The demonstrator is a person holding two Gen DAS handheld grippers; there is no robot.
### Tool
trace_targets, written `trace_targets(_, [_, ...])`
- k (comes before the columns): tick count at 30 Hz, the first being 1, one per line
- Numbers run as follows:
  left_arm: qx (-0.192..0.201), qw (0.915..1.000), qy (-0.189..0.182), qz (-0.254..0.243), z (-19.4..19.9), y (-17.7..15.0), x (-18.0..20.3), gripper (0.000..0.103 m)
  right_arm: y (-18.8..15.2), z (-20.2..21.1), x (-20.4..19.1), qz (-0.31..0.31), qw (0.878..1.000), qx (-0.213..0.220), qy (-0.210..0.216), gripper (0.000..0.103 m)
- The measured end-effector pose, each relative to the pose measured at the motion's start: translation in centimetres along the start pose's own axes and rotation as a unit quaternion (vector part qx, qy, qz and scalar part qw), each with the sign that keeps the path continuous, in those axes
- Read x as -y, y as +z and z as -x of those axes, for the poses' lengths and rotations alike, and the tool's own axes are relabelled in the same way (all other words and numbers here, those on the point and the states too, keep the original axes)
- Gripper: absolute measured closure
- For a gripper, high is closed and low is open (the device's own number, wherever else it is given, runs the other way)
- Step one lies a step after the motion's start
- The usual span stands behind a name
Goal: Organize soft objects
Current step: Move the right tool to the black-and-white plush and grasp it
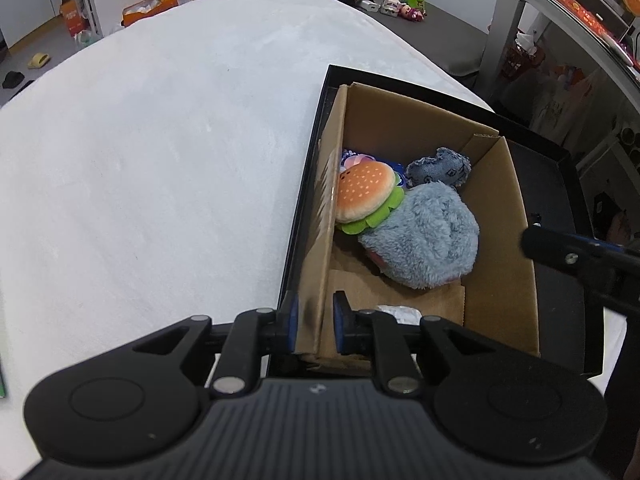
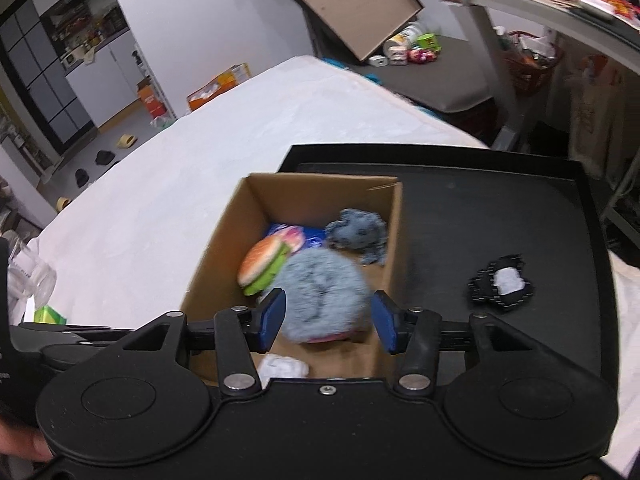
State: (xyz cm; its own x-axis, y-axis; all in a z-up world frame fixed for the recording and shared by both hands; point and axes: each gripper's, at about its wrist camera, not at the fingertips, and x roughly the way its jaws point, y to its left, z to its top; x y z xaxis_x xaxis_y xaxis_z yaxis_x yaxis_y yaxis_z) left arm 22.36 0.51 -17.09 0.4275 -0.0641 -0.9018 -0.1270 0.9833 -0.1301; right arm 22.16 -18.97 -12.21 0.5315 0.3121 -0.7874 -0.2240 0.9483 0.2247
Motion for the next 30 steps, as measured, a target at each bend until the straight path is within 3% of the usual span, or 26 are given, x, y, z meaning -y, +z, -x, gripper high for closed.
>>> trace_targets(7, [-0.005,0.9998,0.017,-0.007,0.0,0.2,0.7,0.085,0.1,0.7,3.1,-0.013,1.000,0.010,-0.016,0.050])
trace_targets(14, [-0.006,0.9990,0.043,-0.012,0.0,0.9,1.3,0.058,0.4,0.9,6.0,-0.035,0.999,0.014,-0.008,0.038])
trace_targets(20, [-0.010,0.9980,0.058,-0.023,-0.3,1.2,1.9,0.047,0.8,0.5,8.3,-0.054,0.998,0.013,-0.008,0.028])
trace_targets(30, [-0.016,0.9965,0.076,-0.031,-1.2,1.7,2.7,0.043,1.2,-1.8,11.1,-0.051,0.999,0.001,-0.013,0.016])
